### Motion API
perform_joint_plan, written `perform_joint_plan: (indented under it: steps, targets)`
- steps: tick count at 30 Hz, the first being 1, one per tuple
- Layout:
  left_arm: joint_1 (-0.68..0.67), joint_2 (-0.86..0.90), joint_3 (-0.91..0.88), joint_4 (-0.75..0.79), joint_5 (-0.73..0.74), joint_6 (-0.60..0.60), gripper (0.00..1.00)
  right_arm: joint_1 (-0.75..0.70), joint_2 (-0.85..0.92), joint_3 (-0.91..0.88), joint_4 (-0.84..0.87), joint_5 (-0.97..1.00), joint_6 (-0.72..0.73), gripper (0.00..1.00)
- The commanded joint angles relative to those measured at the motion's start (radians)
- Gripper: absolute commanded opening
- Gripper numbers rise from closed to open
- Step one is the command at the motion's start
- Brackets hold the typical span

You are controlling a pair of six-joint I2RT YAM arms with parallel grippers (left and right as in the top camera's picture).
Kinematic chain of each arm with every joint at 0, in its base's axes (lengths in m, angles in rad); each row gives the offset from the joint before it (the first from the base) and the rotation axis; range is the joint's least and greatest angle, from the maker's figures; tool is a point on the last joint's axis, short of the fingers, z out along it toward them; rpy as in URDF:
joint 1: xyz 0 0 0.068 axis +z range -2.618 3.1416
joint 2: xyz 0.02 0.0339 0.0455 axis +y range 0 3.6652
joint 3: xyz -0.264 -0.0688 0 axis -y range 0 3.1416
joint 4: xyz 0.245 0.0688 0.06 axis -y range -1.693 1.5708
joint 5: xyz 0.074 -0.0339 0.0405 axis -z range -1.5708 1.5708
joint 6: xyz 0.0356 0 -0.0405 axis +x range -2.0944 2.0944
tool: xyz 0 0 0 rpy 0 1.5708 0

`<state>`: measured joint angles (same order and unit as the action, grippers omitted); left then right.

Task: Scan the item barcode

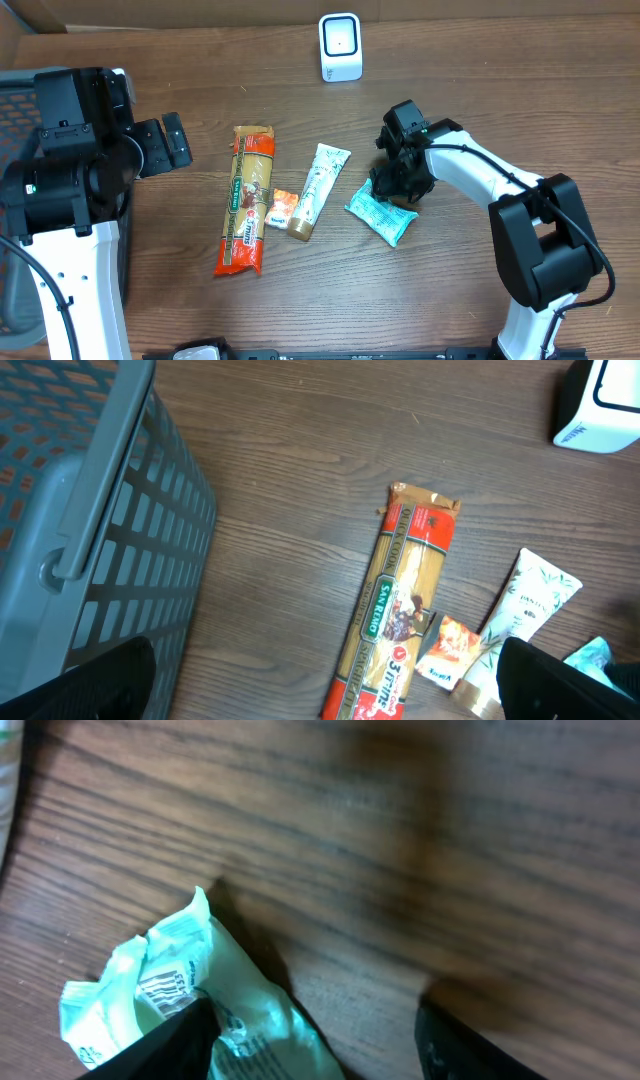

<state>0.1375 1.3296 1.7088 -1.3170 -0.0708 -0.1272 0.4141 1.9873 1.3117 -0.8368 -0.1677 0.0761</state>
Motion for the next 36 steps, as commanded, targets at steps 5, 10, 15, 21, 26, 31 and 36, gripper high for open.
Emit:
perform_joint_plan:
  steps: [5, 10, 15, 21, 26, 31, 36]
  targets:
    - [-0.002, 0.005, 0.006, 0.001, 0.012, 0.016, 1.00, -0.030, 0.005, 0.202, -0.143, -0.098, -0.085, 0.69]
    - [-0.002, 0.005, 0.006, 0.001, 0.012, 0.016, 1.00, -0.035, -0.049, 0.253, -0.239, -0.254, -0.067, 0.71]
    - [-0.002, 0.005, 0.006, 0.001, 0.012, 0.016, 1.00, 0.016, -0.047, 0.203, -0.279, -0.309, -0.019, 0.66]
    - [-0.002, 0.005, 0.006, 0.001, 0.012, 0.016, 1.00, 0.103, -0.047, 0.081, -0.269, -0.379, 0.005, 0.66]
    - [-0.002, 0.005, 0.006, 0.001, 0.012, 0.016, 1.00, 0.158, -0.047, 0.029, -0.267, -0.383, 0.006, 0.66]
    - [-0.002, 0.005, 0.006, 0.001, 0.012, 0.016, 1.00, 0.187, -0.047, -0.011, -0.257, -0.298, 0.034, 0.68]
    - [-0.002, 0.005, 0.006, 0.001, 0.012, 0.016, 1.00, 0.171, -0.047, -0.085, -0.223, -0.201, 0.086, 0.68]
